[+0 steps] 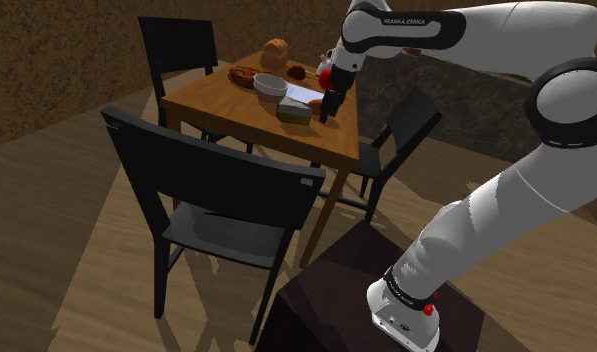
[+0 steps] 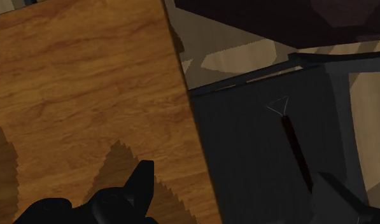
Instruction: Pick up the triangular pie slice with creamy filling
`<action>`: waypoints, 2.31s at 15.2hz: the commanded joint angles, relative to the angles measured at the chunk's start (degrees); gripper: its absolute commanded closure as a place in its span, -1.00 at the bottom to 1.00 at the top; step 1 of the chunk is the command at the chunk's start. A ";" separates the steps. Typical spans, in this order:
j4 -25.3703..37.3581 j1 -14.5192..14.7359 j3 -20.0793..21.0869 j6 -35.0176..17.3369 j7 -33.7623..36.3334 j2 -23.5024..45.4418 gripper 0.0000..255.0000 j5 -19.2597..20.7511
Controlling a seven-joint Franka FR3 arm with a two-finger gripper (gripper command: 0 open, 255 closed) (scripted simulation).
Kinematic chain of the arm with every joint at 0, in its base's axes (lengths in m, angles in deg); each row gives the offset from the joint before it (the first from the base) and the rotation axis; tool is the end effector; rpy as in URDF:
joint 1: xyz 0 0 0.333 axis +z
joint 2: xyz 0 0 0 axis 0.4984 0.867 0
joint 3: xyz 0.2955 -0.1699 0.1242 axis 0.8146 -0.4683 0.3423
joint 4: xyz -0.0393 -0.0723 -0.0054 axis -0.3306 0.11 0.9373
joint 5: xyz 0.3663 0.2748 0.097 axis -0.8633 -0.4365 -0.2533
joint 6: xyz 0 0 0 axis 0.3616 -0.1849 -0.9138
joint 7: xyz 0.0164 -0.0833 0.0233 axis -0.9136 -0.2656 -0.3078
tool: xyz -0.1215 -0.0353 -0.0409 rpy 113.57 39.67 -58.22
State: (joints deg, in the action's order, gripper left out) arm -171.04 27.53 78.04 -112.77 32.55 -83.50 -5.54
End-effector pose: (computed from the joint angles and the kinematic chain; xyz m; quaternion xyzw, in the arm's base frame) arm 0.5387 -0.1018 0.5426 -0.9905 -0.1348 0.0048 0.0249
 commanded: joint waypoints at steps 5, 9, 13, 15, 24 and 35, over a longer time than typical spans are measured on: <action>11.84 -0.48 -1.71 -1.77 -6.20 12.96 -1.00 -0.92; 22.09 -1.37 -2.28 -1.09 -10.08 22.10 -1.00 -2.07; 34.65 -2.75 -2.33 1.09 -13.50 32.03 -1.00 -3.37; 40.99 -3.50 -2.19 2.61 -14.76 36.63 -1.00 -3.90; 35.05 -3.28 -2.08 -3.26 -14.92 36.57 -1.00 -3.95; 35.75 -3.30 -2.10 -2.51 -14.89 36.52 1.00 -3.93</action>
State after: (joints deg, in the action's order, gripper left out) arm -135.64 24.26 75.95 -115.67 17.65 -46.98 -9.48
